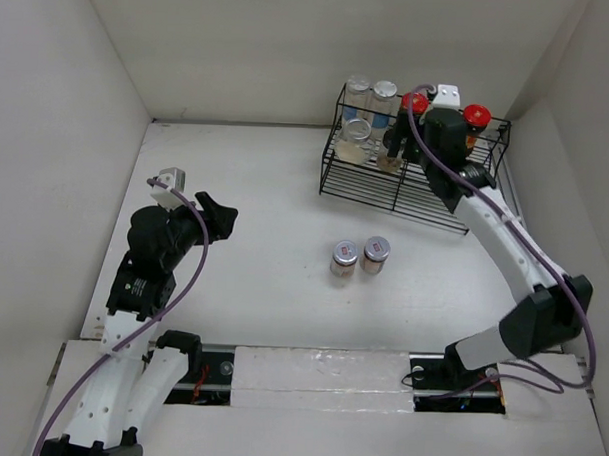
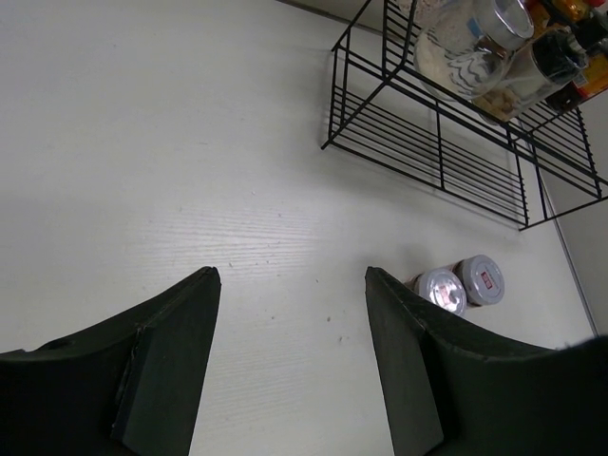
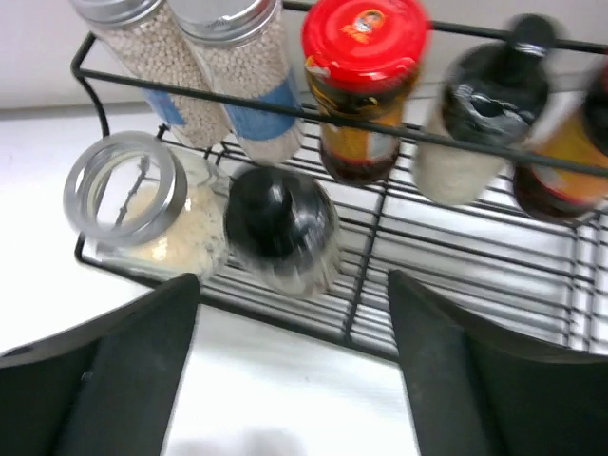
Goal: Organize the condiment bottles
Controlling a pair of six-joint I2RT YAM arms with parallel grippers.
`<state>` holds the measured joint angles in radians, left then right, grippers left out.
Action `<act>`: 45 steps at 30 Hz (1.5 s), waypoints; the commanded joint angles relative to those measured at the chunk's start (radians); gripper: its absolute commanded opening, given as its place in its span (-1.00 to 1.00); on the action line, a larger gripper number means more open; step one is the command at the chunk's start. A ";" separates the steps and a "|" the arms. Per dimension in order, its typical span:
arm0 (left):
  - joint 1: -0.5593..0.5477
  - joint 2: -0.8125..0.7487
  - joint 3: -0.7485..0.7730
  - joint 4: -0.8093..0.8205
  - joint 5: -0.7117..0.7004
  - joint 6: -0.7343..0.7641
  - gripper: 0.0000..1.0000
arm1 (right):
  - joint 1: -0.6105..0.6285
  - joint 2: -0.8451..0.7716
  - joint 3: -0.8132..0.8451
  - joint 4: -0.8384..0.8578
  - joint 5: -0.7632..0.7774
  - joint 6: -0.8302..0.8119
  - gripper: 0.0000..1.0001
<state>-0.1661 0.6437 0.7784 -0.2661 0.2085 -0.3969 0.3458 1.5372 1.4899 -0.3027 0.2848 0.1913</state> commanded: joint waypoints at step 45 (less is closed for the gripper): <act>0.005 0.001 0.016 0.039 0.028 0.012 0.17 | 0.397 -0.360 -0.642 0.143 0.329 0.168 -0.18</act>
<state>-0.1661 0.6464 0.7784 -0.2657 0.2138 -0.3969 0.7361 1.3239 0.7380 -0.1619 0.5545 0.3836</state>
